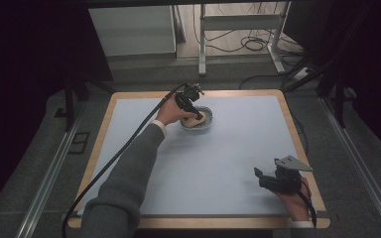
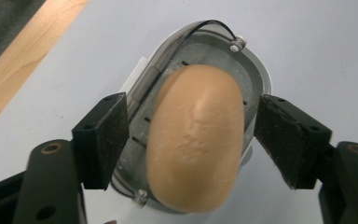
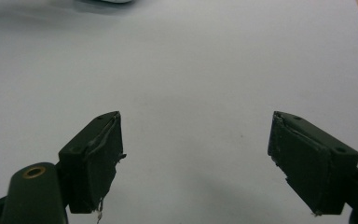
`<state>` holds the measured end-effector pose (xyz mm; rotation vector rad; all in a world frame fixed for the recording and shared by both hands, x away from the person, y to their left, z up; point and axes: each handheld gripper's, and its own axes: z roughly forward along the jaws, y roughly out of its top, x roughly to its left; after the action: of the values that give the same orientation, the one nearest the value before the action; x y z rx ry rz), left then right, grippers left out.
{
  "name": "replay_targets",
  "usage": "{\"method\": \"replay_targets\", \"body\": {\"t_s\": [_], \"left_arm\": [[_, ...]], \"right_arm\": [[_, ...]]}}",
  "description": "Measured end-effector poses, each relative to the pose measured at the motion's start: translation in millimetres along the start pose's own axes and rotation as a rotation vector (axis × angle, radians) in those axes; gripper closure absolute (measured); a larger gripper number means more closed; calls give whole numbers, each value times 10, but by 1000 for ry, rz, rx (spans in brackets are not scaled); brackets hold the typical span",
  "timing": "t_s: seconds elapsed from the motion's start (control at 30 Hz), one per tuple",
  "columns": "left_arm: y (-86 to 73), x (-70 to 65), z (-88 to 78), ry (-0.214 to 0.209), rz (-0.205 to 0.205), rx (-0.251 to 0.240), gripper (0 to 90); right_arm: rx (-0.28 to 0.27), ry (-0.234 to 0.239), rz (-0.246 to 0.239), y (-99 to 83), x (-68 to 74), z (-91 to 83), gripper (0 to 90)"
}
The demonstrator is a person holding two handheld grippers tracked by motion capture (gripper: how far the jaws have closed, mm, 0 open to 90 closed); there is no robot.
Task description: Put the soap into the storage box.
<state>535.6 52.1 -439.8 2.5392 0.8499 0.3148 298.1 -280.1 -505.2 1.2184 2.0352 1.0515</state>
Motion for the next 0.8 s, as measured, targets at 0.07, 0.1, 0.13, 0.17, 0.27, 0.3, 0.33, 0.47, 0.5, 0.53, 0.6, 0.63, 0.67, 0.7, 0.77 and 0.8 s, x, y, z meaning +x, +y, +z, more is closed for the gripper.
{"method": "replay_targets", "body": {"t_s": [0.07, 0.1, 0.13, 0.17, 0.27, 0.3, 0.33, 0.47, 0.5, 0.53, 0.6, 0.63, 0.67, 0.7, 0.77, 0.8], "left_arm": [[-18, -19, -52, 7, 5, -14, 250], [-25, -24, -71, 6, 5, -21, 250], [-25, -24, -71, 6, 5, -21, 251], [-41, -37, -100, 9, 6, -28, 250], [-59, -46, -127, 10, 9, -29, 250], [-82, -51, -152, 12, 12, -31, 250], [-82, -51, -152, 12, 12, -31, 251], [-145, -61, -187, 10, 19, -20, 251], [-192, -63, -207, 16, 20, -21, 251], [-192, -63, -207, 16, 20, -21, 251], [-246, -68, -241, 13, 13, -33, 253], [-304, -75, -287, 0, 9, -48, 252], [-304, -75, -287, 0, 9, -48, 252], [-356, -98, -339, 16, 17, -49, 252], [-408, -120, -401, 19, 15, -65, 252], [-434, -136, -431, 19, 13, -75, 252]], "right_arm": [[2, 1, -4, 0, 7, 7, 178], [2, 2, -5, -1, 9, 9, 178], [1, 3, -5, -1, 10, 11, 178], [2, 3, -4, -1, 10, 12, 178], [5, 3, -2, -1, 10, 11, 178], [3, 4, -3, -3, 11, 15, 178], [3, 4, -3, -3, 11, 15, 178], [5, 5, -7, -4, 19, 19, 178], [6, 5, -6, -1, 20, 16, 178], [6, 5, -6, -1, 20, 16, 178], [3, 5, -6, 2, 19, 10, 178], [2, 4, -8, 3, 17, 9, 178], [2, 4, -8, 3, 17, 9, 178], [3, 4, -8, 0, 16, 10, 178], [3, 4, -9, 1, 17, 9, 178], [3, 4, -8, 2, 18, 9, 178]]}}
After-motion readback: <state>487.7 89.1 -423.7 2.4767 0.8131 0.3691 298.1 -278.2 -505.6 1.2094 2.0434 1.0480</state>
